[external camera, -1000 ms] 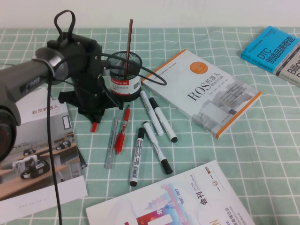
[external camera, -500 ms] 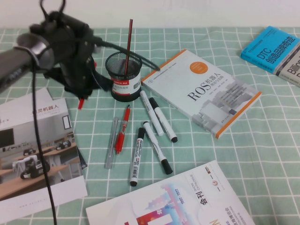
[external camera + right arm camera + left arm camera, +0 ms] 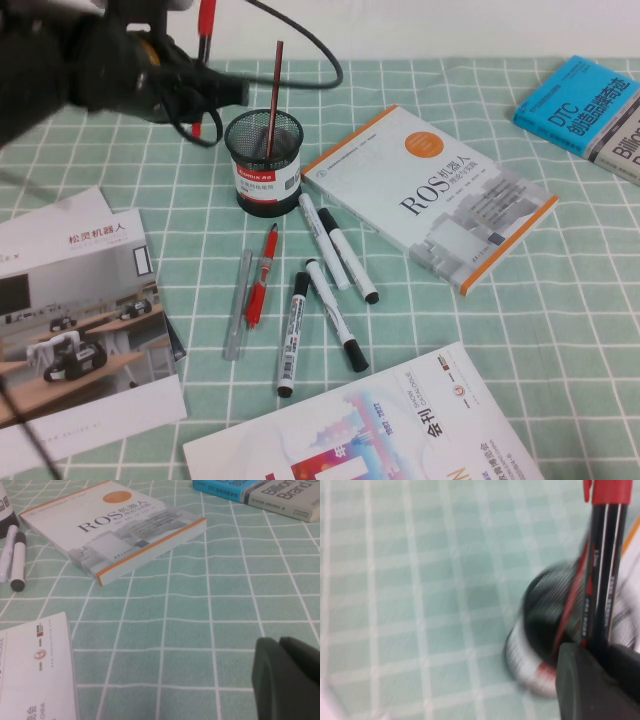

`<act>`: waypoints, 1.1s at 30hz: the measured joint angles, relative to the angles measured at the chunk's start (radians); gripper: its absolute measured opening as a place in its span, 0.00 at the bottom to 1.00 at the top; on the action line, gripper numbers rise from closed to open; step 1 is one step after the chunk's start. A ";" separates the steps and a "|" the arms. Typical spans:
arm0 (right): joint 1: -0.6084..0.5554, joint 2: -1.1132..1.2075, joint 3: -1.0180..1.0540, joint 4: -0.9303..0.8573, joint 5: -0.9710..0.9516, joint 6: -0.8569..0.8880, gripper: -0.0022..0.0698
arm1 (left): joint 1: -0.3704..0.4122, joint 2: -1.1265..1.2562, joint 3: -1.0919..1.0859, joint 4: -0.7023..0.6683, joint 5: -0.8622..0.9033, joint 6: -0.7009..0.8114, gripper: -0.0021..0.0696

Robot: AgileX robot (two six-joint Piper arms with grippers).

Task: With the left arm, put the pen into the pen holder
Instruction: Place the pen onto the pen holder

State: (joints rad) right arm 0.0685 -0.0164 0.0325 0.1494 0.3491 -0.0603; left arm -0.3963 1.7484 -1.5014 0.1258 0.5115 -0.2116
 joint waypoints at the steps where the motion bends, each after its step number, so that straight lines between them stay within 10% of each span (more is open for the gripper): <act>1: 0.000 0.000 0.000 0.000 0.000 0.000 0.00 | 0.000 -0.020 0.046 -0.010 -0.081 0.002 0.10; 14: 0.000 0.000 0.000 0.000 0.000 0.000 0.00 | 0.000 0.000 0.362 -0.011 -0.910 -0.018 0.10; 33: 0.000 0.000 0.000 0.000 0.000 0.000 0.00 | 0.000 0.219 0.362 0.052 -1.172 -0.049 0.10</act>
State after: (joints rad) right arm 0.0685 -0.0164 0.0325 0.1494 0.3491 -0.0603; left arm -0.3963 1.9674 -1.1399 0.1780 -0.6604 -0.2606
